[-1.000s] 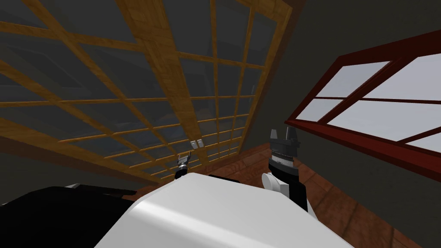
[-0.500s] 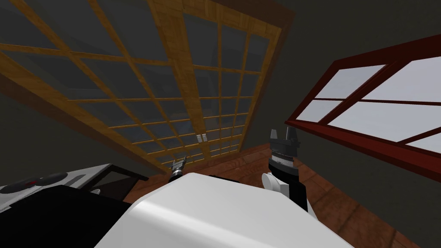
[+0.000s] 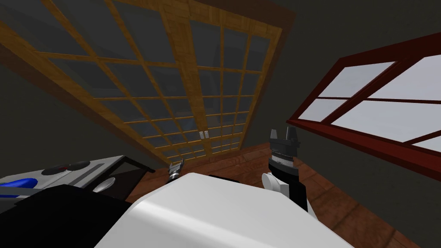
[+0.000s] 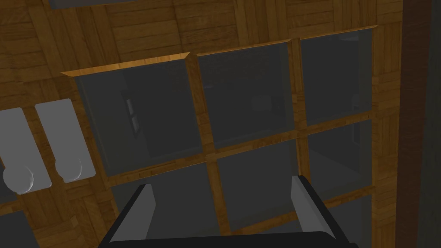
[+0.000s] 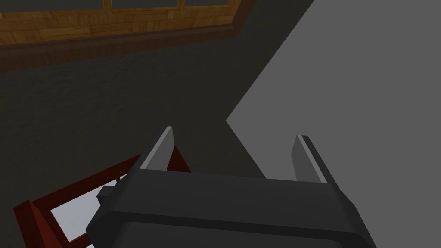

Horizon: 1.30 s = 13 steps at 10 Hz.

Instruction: Pull the door open

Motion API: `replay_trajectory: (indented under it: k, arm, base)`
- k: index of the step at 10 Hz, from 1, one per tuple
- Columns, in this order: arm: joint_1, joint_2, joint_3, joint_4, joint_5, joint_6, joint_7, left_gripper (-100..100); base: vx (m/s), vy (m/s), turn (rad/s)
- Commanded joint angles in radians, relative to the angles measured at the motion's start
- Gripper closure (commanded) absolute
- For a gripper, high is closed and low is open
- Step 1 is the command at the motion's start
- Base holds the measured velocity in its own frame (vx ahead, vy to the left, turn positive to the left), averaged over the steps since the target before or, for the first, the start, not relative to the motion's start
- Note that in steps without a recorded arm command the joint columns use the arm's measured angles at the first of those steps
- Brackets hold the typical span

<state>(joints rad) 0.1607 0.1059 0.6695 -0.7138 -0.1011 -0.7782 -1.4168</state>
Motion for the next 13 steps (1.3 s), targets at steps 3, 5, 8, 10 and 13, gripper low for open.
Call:
replay_trajectory:
  k: [3,5,8,10,13]
  arm:
    - [0.000,0.010,-0.006,0.015,-0.003,-0.011,0.001,-100]
    - [-0.019,0.004,-0.021,0.007,-0.010,-0.014,0.003,-100]
    - [-0.058,-0.009,-0.046,-0.009,-0.019,-0.018,0.005,-100]
    - [-0.087,-0.020,-0.062,-0.020,-0.026,-0.021,0.006,-100]
    - [-0.134,-0.035,-0.084,-0.038,-0.033,-0.024,0.007,-100]
  base:
    - [-0.174,-0.060,0.006]
    - [-0.026,-0.101,-0.090]
    - [0.075,-0.021,-0.088]
    - [0.173,-0.011,-0.111]
    - [0.208,0.008,-0.114]
